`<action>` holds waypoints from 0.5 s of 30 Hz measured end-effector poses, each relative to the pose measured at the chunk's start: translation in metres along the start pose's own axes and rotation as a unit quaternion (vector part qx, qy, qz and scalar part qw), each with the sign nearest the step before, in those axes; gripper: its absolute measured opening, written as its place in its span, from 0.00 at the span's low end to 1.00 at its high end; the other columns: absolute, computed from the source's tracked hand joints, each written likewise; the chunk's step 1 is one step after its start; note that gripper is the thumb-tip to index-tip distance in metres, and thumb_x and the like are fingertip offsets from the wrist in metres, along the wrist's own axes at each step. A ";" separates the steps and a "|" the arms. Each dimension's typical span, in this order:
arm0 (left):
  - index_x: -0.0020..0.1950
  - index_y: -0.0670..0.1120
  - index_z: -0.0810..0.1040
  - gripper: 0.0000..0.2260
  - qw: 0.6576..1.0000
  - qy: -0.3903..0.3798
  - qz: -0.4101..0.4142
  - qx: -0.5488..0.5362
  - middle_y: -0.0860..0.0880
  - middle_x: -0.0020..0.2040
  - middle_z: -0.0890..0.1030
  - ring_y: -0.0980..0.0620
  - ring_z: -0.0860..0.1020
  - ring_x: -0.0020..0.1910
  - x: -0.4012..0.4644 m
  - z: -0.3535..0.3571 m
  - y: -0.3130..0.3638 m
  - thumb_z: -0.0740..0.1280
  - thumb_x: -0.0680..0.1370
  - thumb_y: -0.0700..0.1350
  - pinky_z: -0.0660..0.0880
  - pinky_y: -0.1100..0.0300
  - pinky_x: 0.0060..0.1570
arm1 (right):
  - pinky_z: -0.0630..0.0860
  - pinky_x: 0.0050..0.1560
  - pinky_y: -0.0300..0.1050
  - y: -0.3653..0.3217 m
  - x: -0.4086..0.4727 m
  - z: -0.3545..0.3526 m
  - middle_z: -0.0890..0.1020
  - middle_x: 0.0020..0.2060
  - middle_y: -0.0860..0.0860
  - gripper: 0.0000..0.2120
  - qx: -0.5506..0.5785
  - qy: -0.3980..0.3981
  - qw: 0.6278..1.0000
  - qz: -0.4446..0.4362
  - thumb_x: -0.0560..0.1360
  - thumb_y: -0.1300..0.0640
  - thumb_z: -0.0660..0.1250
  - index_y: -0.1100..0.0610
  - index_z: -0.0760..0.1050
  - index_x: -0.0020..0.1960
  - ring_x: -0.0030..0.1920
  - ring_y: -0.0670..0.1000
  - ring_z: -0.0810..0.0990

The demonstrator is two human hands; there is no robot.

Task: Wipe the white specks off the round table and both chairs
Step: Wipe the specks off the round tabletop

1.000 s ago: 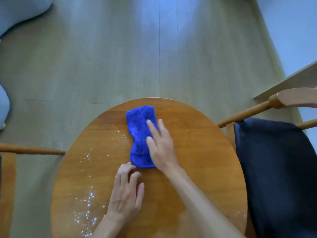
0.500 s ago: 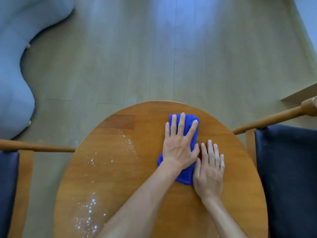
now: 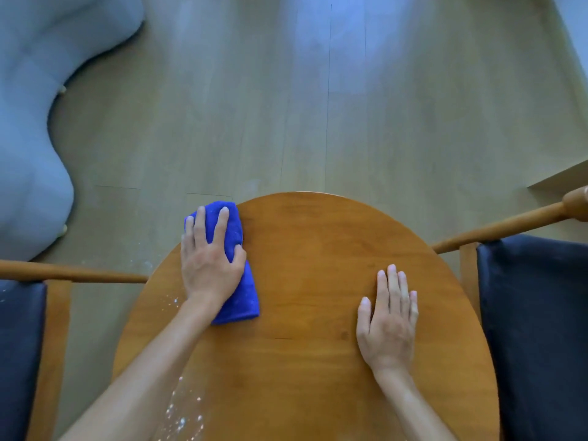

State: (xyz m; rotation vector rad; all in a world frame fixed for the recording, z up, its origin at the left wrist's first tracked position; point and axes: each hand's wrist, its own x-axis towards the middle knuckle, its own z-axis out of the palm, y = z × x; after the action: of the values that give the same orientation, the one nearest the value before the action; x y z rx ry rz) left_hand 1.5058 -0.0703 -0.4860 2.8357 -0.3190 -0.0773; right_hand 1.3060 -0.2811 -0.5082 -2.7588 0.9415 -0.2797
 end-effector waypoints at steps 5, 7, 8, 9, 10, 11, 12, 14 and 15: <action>0.74 0.48 0.66 0.29 0.999 0.026 0.043 -0.005 0.39 0.75 0.62 0.36 0.59 0.74 -0.051 0.023 0.068 0.58 0.73 0.52 0.62 0.40 0.70 | 0.53 0.75 0.55 0.003 -0.001 0.003 0.66 0.74 0.58 0.25 -0.005 0.009 1.000 -0.009 0.78 0.55 0.51 0.64 0.66 0.73 0.75 0.56 0.61; 0.75 0.50 0.66 0.30 0.992 0.001 0.121 -0.025 0.40 0.76 0.61 0.37 0.58 0.75 -0.080 0.033 0.113 0.60 0.72 0.53 0.62 0.40 0.70 | 0.54 0.74 0.55 0.006 -0.001 0.006 0.67 0.74 0.58 0.25 -0.001 0.019 1.000 -0.010 0.78 0.56 0.51 0.63 0.67 0.73 0.75 0.56 0.62; 0.75 0.50 0.65 0.30 0.986 -0.024 0.162 -0.035 0.40 0.76 0.61 0.38 0.58 0.75 -0.094 0.036 0.131 0.60 0.72 0.53 0.62 0.40 0.70 | 0.55 0.74 0.56 0.007 -0.002 0.007 0.67 0.74 0.58 0.25 0.003 0.025 1.000 -0.012 0.78 0.56 0.51 0.63 0.67 0.72 0.74 0.56 0.62; 0.75 0.51 0.65 0.30 0.979 -0.047 0.193 -0.040 0.41 0.76 0.61 0.38 0.58 0.75 -0.104 0.037 0.142 0.60 0.72 0.53 0.63 0.40 0.69 | 0.56 0.73 0.57 0.008 -0.002 0.008 0.67 0.73 0.58 0.25 0.010 0.028 0.999 -0.015 0.78 0.56 0.51 0.63 0.68 0.72 0.74 0.56 0.63; 0.74 0.52 0.66 0.29 0.974 -0.061 0.213 -0.041 0.42 0.76 0.61 0.39 0.58 0.75 -0.107 0.037 0.144 0.59 0.72 0.53 0.63 0.40 0.69 | 0.57 0.73 0.57 0.010 -0.001 0.009 0.68 0.73 0.58 0.25 0.016 0.030 0.999 -0.016 0.78 0.56 0.51 0.64 0.68 0.72 0.74 0.56 0.63; 0.74 0.52 0.66 0.29 0.972 -0.061 0.224 -0.043 0.43 0.76 0.62 0.40 0.59 0.75 -0.104 0.036 0.135 0.59 0.72 0.53 0.63 0.40 0.69 | 0.56 0.73 0.58 0.010 -0.001 0.009 0.68 0.73 0.58 0.25 0.022 0.031 0.999 -0.016 0.78 0.56 0.51 0.64 0.68 0.72 0.74 0.56 0.63; 0.74 0.53 0.66 0.29 0.973 -0.049 0.222 -0.040 0.43 0.76 0.62 0.41 0.60 0.75 -0.095 0.032 0.116 0.59 0.71 0.52 0.63 0.40 0.69 | 0.56 0.73 0.57 0.010 -0.001 0.009 0.68 0.73 0.58 0.25 0.027 0.030 0.999 -0.015 0.78 0.56 0.51 0.64 0.68 0.72 0.74 0.57 0.63; 0.74 0.52 0.67 0.30 0.986 -0.030 0.158 -0.032 0.43 0.76 0.63 0.41 0.61 0.75 -0.079 0.018 0.054 0.60 0.70 0.51 0.63 0.40 0.69 | 0.54 0.75 0.57 0.009 -0.002 0.008 0.67 0.74 0.58 0.25 0.033 0.021 0.999 -0.011 0.78 0.56 0.50 0.64 0.67 0.72 0.75 0.57 0.61; 0.74 0.51 0.67 0.30 0.994 -0.012 0.108 -0.023 0.43 0.76 0.63 0.40 0.61 0.74 -0.074 0.008 0.013 0.59 0.71 0.51 0.64 0.40 0.69 | 0.54 0.75 0.57 0.008 -0.002 0.007 0.66 0.74 0.58 0.26 0.035 0.018 0.999 -0.008 0.78 0.55 0.50 0.64 0.67 0.72 0.75 0.57 0.61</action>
State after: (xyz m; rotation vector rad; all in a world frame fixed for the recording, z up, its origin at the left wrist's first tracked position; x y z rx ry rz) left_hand 1.4298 -0.0680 -0.4883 2.7383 -0.6191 -0.0738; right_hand 1.3017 -0.2850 -0.5173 -2.7079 0.8998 -0.3589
